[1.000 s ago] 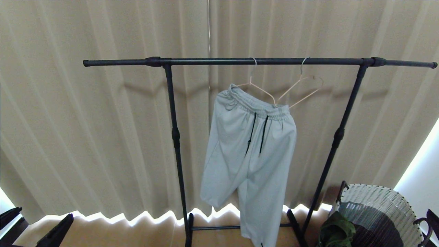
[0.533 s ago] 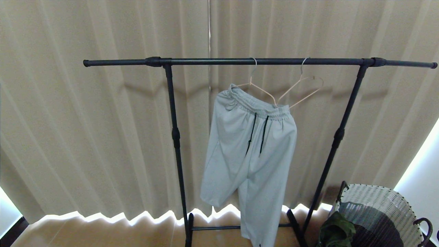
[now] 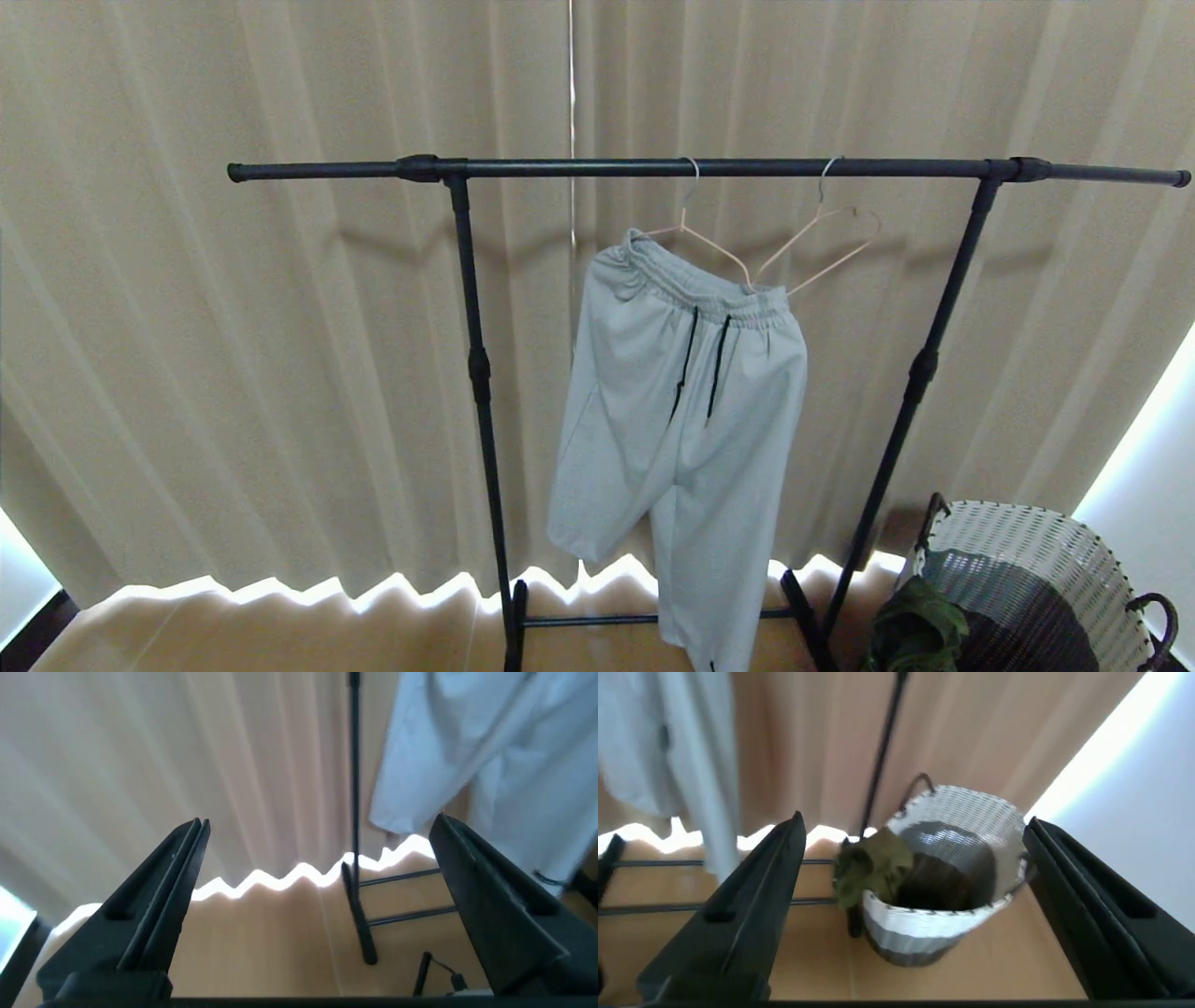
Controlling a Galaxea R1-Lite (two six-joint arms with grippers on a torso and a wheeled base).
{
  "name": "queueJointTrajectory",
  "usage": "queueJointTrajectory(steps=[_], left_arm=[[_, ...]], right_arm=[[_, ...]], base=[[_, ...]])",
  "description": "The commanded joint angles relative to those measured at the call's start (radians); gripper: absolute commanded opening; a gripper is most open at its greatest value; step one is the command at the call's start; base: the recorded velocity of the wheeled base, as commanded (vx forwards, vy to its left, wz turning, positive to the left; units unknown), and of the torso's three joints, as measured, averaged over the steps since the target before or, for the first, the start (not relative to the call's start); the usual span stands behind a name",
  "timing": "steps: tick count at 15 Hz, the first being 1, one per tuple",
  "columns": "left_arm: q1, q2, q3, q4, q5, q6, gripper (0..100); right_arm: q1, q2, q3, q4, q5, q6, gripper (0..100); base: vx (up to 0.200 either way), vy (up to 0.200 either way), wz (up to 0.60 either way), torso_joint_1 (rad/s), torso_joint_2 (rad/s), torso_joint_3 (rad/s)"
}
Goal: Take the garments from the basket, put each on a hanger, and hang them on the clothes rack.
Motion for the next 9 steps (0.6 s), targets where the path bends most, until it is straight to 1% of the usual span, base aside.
queueJointTrajectory(steps=[1, 4, 9], left_arm=[[-0.018, 0.061, -0.021, -0.002, -0.001, 0.000, 100], [-0.021, 0.127, -0.044, -0.005, -0.003, 0.001, 100], [-0.053, 0.157, -0.050, -0.008, -0.001, 0.001, 100]], right_arm=[[0.000, 0.024, -0.004, -0.003, 0.010, -0.001, 100], [0.000, 0.048, -0.013, -0.003, 0.022, -0.001, 100], [0.000, 0.080, -0.024, -0.003, 0.032, -0.001, 100]], base=[[0.000, -0.200, 0.00, -0.002, 0.00, 0.002], [0.000, -0.200, 0.00, 0.010, 0.00, 0.001], [0.000, -0.200, 0.00, 0.001, 0.00, 0.000]])
